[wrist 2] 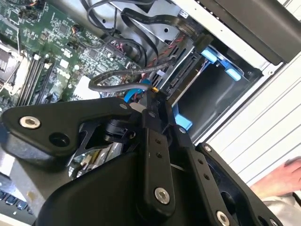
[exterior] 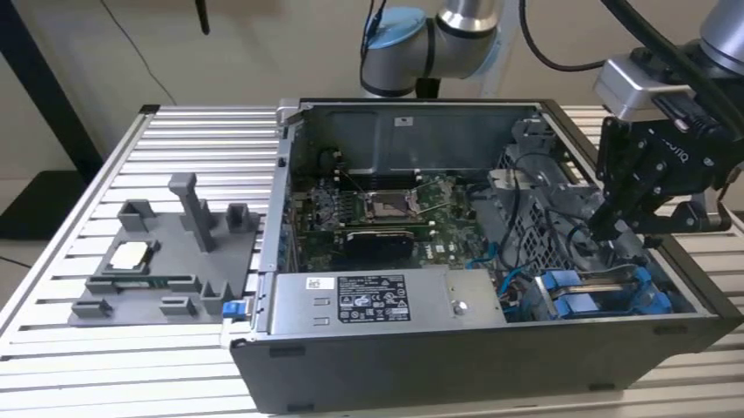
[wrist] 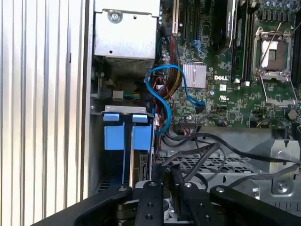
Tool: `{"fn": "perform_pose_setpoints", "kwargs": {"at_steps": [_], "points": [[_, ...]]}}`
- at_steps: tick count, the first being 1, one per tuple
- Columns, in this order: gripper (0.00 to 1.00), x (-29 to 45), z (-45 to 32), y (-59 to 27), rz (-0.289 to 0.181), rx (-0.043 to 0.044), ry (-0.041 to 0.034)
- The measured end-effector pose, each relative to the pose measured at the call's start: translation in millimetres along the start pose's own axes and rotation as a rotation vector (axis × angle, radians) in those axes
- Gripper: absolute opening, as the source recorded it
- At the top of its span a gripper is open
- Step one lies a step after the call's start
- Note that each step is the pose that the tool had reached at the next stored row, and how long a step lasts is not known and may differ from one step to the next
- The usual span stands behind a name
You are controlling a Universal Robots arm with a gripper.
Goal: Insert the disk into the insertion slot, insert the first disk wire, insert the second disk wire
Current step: 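Insert the first disk wire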
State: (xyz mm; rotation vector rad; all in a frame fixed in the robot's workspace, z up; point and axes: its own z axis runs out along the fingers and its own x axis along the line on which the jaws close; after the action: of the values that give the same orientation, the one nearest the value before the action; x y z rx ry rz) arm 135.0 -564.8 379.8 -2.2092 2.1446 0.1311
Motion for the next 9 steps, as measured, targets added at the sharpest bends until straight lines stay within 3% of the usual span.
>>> {"fn": "perform_pose_setpoints", "kwargs": {"at_steps": [2, 3, 6, 9], "points": [[0.19, 0.2, 0.1, -0.4, 0.000, -0.0005, -0.0014], [0.19, 0.2, 0.3, -1.2, 0.000, -0.0026, 0.0017], [0.19, 0.5, 0.8, -6.4, 0.002, -0.0164, 0.0102], [0.19, 1.0, 3.0, -12.8, 0.003, -0.0271, 0.0121]]}}
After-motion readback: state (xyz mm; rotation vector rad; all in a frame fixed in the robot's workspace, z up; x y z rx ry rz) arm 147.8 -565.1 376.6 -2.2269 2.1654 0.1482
